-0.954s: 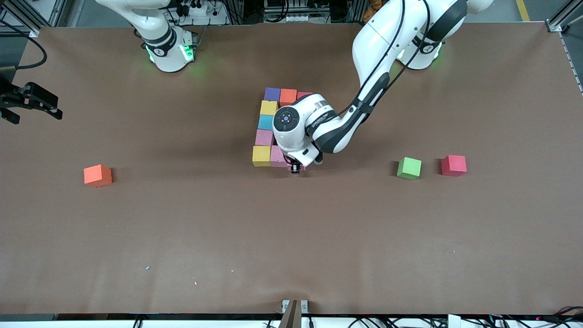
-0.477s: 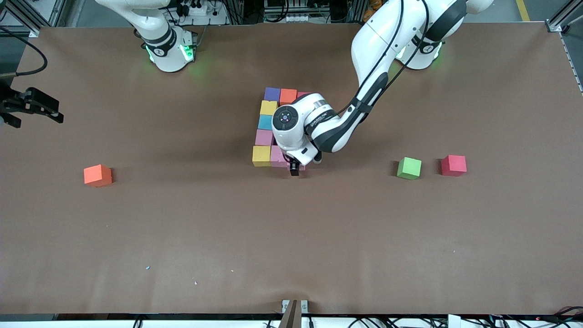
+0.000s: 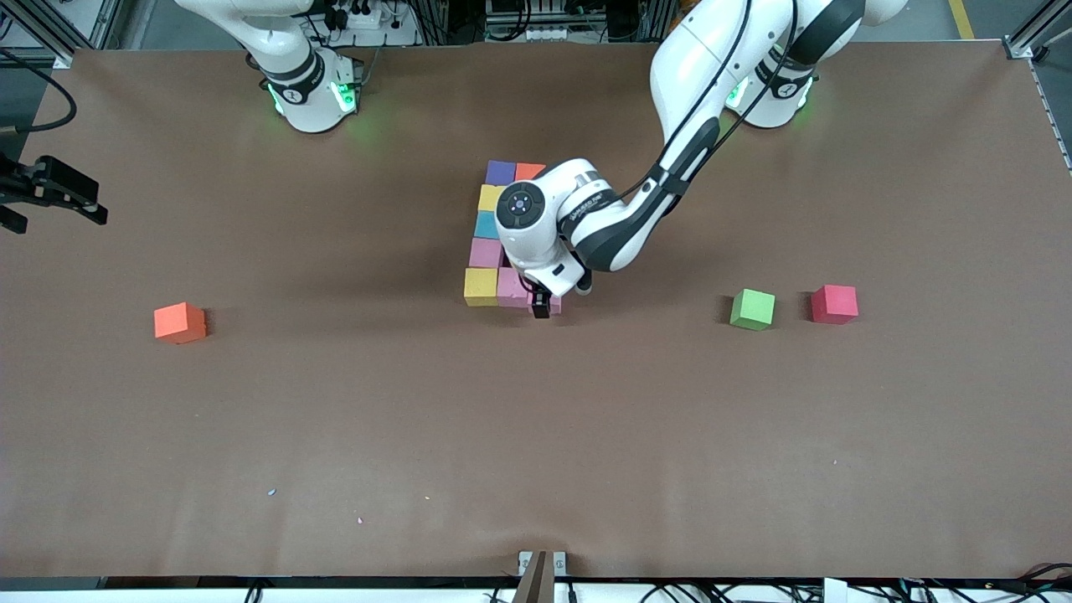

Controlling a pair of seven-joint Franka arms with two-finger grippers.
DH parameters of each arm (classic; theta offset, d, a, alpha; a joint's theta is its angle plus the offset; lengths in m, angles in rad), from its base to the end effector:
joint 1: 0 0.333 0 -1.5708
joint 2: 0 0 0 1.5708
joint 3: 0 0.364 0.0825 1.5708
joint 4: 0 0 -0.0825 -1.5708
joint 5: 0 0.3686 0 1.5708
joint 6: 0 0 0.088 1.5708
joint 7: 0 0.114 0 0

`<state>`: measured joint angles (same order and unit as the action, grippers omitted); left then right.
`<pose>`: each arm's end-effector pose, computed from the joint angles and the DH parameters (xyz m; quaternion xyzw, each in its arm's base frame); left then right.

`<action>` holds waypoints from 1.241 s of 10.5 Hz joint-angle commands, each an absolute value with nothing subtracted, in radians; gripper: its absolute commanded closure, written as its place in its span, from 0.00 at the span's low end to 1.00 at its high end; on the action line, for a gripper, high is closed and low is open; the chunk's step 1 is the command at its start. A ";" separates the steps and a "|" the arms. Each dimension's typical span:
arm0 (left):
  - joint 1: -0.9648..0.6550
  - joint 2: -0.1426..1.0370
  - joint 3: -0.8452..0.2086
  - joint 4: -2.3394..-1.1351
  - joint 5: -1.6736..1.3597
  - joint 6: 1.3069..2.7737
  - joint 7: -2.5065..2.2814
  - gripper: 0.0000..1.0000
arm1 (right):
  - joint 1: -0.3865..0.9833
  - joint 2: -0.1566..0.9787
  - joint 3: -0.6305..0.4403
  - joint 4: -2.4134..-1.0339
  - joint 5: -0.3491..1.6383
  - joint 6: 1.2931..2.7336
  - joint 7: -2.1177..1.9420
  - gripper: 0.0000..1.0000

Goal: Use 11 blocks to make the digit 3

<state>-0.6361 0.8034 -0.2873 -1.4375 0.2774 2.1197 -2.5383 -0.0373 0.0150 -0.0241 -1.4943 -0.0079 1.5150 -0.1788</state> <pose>0.4905 -0.5487 0.2540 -0.7192 -0.6934 -0.0170 0.0397 0.5384 -0.0339 0.6872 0.9983 0.0584 0.0023 0.0044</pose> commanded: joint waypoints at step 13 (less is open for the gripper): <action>-0.132 0.434 -0.299 -1.548 0.285 1.899 -1.880 0.00 | -0.041 -0.017 -0.034 -1.532 -0.005 1.543 -0.175 0.00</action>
